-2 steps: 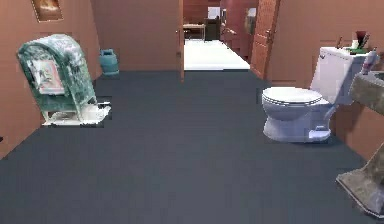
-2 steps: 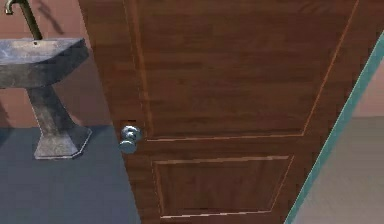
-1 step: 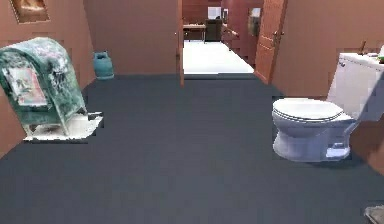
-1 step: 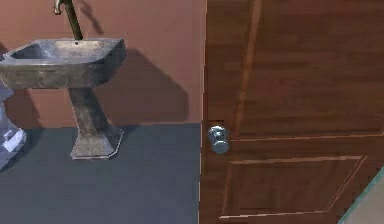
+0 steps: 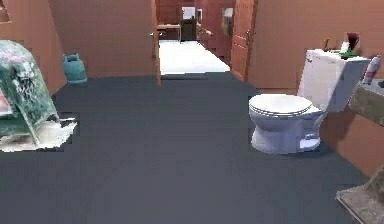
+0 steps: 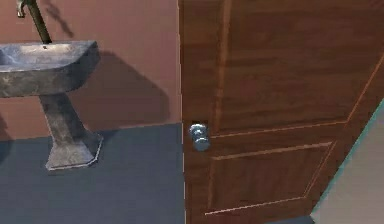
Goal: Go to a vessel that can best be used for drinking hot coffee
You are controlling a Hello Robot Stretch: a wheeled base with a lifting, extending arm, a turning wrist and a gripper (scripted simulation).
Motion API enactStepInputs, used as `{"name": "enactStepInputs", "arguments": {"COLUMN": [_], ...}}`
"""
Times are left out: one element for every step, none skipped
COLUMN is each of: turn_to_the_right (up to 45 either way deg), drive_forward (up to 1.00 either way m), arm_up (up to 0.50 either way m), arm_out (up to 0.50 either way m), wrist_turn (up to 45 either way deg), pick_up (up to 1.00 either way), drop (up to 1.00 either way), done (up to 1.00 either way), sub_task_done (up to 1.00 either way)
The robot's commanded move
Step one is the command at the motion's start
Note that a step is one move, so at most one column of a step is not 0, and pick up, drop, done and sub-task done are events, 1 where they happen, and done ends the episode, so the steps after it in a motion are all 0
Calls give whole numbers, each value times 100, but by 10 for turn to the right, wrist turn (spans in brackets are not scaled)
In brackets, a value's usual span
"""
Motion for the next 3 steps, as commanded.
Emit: {"name": "enactStepInputs", "arguments": {"turn_to_the_right": [0,0,-30], "drive_forward": [100,100,0], "arm_up": [0,0,0], "arm_out": [0,0,0], "wrist_turn": [0,0,0], "pick_up": [0,0,0], "drop": [0,0,0], "done": [0,0,0], "sub_task_done": [0,0,0]}}
